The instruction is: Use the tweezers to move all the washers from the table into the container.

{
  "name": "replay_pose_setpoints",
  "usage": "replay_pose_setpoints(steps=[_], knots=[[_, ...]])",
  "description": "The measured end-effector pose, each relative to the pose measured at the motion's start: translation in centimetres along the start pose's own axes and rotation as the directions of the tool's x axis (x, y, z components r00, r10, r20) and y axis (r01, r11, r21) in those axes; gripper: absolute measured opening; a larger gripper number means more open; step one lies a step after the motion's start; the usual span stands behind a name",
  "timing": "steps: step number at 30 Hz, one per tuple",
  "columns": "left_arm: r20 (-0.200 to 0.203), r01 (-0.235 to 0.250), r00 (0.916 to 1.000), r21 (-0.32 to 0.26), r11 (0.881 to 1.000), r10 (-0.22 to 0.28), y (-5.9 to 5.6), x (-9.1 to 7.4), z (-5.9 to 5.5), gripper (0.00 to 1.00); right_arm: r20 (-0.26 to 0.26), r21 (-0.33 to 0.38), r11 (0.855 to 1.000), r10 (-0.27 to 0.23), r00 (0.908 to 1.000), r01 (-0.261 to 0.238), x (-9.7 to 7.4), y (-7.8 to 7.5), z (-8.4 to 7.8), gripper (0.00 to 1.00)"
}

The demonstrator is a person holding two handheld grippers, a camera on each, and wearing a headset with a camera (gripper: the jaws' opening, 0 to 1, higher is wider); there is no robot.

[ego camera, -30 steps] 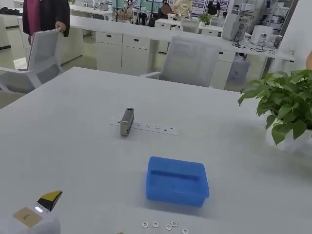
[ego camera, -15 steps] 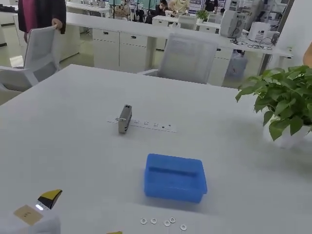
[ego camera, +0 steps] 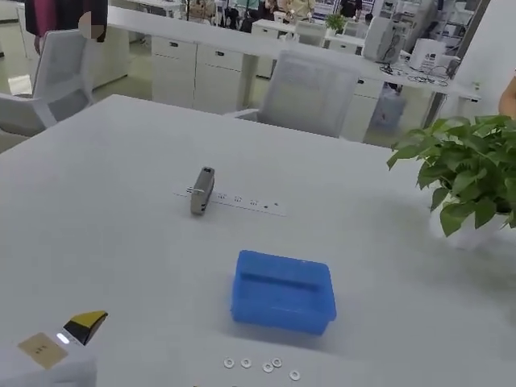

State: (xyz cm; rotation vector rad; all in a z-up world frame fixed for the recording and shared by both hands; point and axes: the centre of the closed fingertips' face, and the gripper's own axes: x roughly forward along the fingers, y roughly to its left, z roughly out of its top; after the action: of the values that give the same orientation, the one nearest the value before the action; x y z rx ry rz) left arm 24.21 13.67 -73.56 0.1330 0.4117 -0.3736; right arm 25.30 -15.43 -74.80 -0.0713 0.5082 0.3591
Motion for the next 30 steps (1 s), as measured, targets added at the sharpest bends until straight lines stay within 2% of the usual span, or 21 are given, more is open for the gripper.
replay_pose_setpoints(steps=[2,4,9,10,15,17,19,20,21,22,24,27,30], knots=[[-0.01,0.023,0.9997,-0.004,1.0,-0.023,-0.4,0.2,0.0,0.81,-0.006,-0.001,1.0,-0.005,1.0,0.005,0.0,-0.1,-0.1,0.88],[-0.03,0.061,0.9977,0.011,0.998,-0.06,-1.0,0.5,-0.1,0.79,-0.011,-0.001,1.0,-0.009,0.9999,0.009,0.1,-0.2,-0.2,0.87],[-0.091,0.146,0.9859,0.056,0.988,-0.141,-1.8,1.7,-0.3,0.72,-0.02,-0.003,1.0,-0.02,0.9996,0.02,0.1,-0.4,-0.4,0.87],[-0.109,0.18,0.9791,0.07,0.981,-0.172,-2.1,2.1,-0.4,0.71,-0.026,-0.009,1.0,-0.026,0.9993,0.025,0.2,-0.5,-0.5,0.86],[-0.152,0.254,0.9588,0.081,0.964,-0.24,-2.7,3.6,-0.8,0.61,-0.038,-0.015,0.999,-0.037,0.9986,0.036,0.3,-0.6,-0.7,0.86],[-0.181,0.299,0.9429,0.087,0.95,-0.28,-3.3,4.2,-1.1,0.56,-0.038,-0.012,0.999,-0.04,0.9984,0.04,0.3,-0.7,-0.7,0.86],[-0.199,0.327,0.9319,0.097,0.94,-0.303,-3.6,4.6,-1.3,0.49,-0.042,-0.008,0.999,-0.044,0.9981,0.044,0.2,-0.8,-0.8,0.86],[-0.215,0.35,0.9218,0.105,0.931,-0.323,-4.0,4.9,-1.5,0.46,-0.044,-0.007,0.999,-0.044,0.998,0.044,0.2,-0.8,-0.8,0.86],[-0.221,0.359,0.918,0.11,0.927,-0.329,-4.1,5.2,-1.6,0.44,-0.046,-0.006,0.999,-0.044,0.9979,0.044,0.2,-0.8,-0.9,0.86],[-0.228,0.378,0.9102,0.116,0.919,-0.346,-4.4,5.5,-1.6,0.41,-0.047,-0.007,0.999,-0.045,0.9979,0.045,0.2,-0.8,-0.9,0.86],[-0.237,0.395,0.9021,0.116,0.911,-0.361,-4.8,6.0,-1.7,0.39,-0.052,-0.01,0.999,-0.044,0.9976,0.044,0.3,-0.7,-0.9,0.85],[-0.27,0.438,0.8785,0.125,0.89,-0.394,-5.6,7.0,-2.2,0.32,-0.057,-0.014,0.999,-0.044,0.9974,0.043,0.3,-0.7,-1.0,0.85],[-0.298,0.468,0.86,0.134,0.874,-0.415,-6.2,7.9,-2.9,0.27,-0.062,-0.014,0.999,-0.045,0.9971,0.044,0.3,-0.7,-1.1,0.85]])
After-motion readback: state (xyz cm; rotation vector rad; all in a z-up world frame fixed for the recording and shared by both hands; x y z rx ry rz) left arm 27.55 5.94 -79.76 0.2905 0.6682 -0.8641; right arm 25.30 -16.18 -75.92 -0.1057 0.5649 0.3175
